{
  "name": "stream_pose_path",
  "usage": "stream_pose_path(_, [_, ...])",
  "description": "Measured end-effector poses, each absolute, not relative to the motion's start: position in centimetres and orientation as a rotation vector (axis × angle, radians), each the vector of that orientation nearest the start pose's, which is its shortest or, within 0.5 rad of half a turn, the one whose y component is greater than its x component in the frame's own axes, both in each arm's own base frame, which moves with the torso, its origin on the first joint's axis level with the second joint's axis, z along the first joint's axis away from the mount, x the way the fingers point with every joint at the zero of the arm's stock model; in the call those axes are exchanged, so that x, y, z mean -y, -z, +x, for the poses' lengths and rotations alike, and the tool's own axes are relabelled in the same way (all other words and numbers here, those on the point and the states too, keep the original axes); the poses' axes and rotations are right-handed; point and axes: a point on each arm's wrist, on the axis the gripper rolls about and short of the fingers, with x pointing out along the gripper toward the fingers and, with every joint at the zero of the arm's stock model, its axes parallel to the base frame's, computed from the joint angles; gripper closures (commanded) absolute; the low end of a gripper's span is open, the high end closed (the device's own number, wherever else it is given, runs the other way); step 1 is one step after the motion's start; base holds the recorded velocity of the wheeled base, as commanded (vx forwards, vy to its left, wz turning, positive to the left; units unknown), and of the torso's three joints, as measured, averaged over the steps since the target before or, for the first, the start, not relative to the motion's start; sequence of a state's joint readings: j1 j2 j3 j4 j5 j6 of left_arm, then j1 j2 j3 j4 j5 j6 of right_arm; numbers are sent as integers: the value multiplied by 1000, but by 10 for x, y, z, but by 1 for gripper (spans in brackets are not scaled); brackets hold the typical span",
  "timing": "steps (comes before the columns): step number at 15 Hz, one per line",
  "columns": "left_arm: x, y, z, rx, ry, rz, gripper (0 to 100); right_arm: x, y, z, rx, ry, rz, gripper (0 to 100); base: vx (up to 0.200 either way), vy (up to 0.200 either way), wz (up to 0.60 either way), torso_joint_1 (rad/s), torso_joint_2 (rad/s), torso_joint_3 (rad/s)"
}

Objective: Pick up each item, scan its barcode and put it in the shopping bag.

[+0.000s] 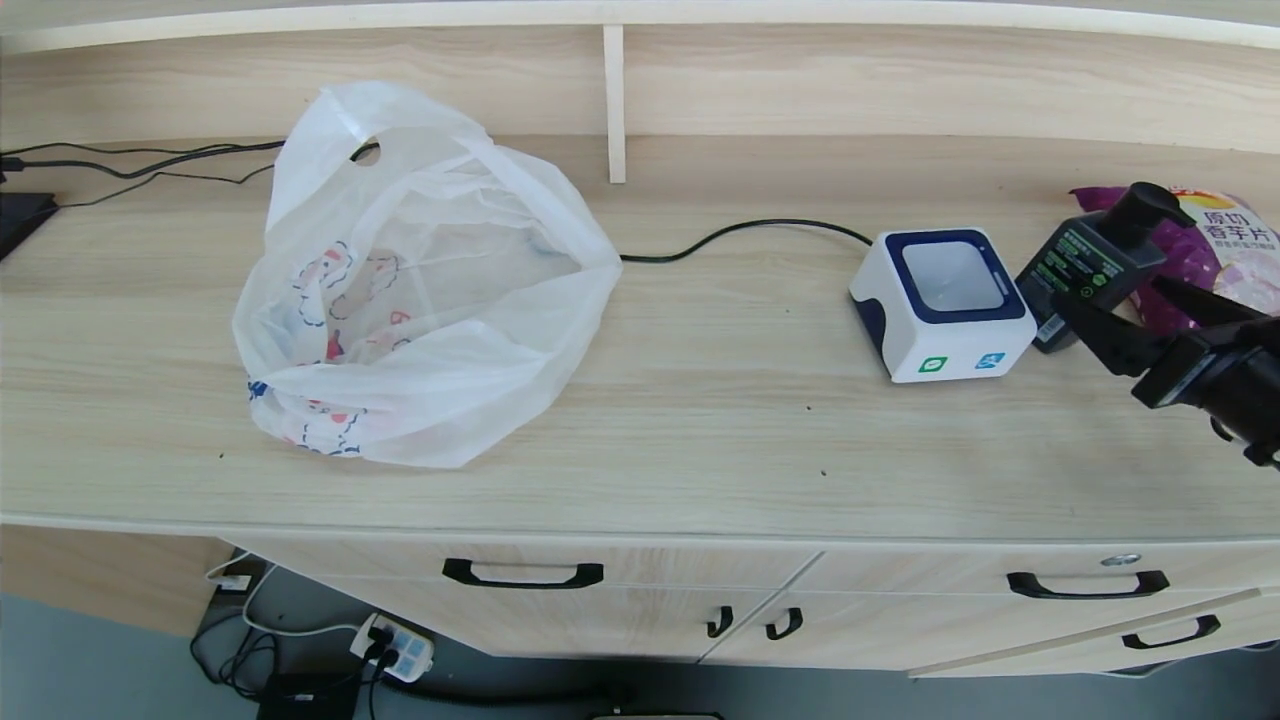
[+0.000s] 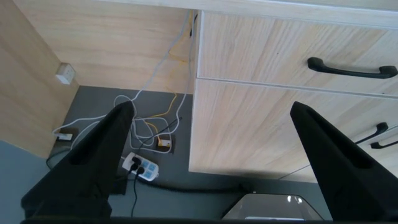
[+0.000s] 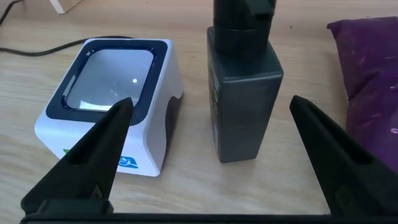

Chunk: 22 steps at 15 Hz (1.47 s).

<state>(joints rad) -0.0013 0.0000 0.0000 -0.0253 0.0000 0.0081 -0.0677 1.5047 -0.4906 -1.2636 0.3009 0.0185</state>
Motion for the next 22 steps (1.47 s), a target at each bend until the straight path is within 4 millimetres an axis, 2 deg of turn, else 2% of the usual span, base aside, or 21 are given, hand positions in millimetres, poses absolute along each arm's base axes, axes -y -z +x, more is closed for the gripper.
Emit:
stream_pose_path(5, [0, -78, -23, 25, 2, 8, 0, 19, -219, 258, 256, -215, -45, 0, 0, 0, 0, 0, 0, 0])
stream_pose_path(14, [0, -78, -23, 26, 2, 5, 0, 30, -218, 281, 269, -232, -64, 0, 0, 0, 0, 0, 0, 0])
stream_pose_path(19, [0, -78, -23, 26, 2, 5, 0, 37, -217, 301, 333, -219, -83, 0, 0, 0, 0, 0, 0, 0])
stream_pose_path(20, [0, -78, -23, 25, 1, 4, 0, 37, -216, 303, 332, -219, -83, 100, 0, 0, 0, 0, 0, 0])
stream_pose_path(22, [0, -78, -23, 26, 2, 5, 0, 37, -216, 307, 340, -223, -82, 100, 0, 0, 0, 0, 0, 0])
